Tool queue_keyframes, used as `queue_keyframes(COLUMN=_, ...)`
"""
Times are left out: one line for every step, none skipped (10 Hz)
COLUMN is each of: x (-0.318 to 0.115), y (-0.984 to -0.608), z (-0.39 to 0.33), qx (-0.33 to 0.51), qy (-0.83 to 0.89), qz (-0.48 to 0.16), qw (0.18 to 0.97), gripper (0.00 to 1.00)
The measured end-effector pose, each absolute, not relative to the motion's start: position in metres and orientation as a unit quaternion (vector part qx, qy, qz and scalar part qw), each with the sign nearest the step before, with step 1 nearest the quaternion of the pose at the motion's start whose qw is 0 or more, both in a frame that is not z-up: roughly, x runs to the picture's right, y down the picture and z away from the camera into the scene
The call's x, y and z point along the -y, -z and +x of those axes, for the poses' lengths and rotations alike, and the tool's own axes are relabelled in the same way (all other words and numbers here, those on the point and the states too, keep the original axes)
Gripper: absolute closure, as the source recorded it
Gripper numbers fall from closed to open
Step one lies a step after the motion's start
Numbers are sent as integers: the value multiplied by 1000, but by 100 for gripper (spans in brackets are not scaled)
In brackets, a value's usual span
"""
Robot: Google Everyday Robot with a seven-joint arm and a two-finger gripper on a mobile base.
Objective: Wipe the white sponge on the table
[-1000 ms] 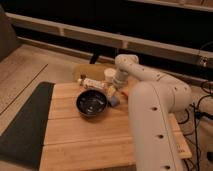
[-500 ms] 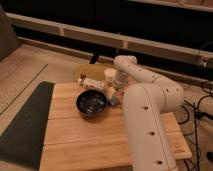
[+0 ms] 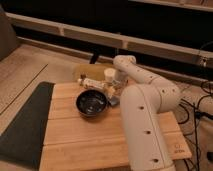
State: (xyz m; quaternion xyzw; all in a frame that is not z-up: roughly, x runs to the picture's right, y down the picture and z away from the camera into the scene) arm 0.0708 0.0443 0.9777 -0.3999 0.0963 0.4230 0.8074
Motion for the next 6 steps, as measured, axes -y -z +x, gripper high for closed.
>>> queue_keyframes(x=-45, y=-978, z=69, qx=-96, qy=-421, qz=-401, qw=808, gripper=74)
queue_keyframes(x=-45, y=-979, z=68, qx=-96, qy=-419, qz=-401, qw=809, gripper=83)
queue_keyframes(x=-45, y=-980, z=68, qx=-97, qy=-418, qz=-400, qw=810, gripper=95)
queue_keyframes(x=-46, y=-980, z=68, qx=-99, qy=-416, qz=-399, qw=811, gripper=99)
queue_keyframes(x=-46, y=-980, z=68, qx=-103, qy=-416, qz=-399, qw=811, gripper=100)
queue_keyframes(x=-48, y=-980, z=72, qx=-110, qy=-421, qz=-397, qw=808, gripper=100)
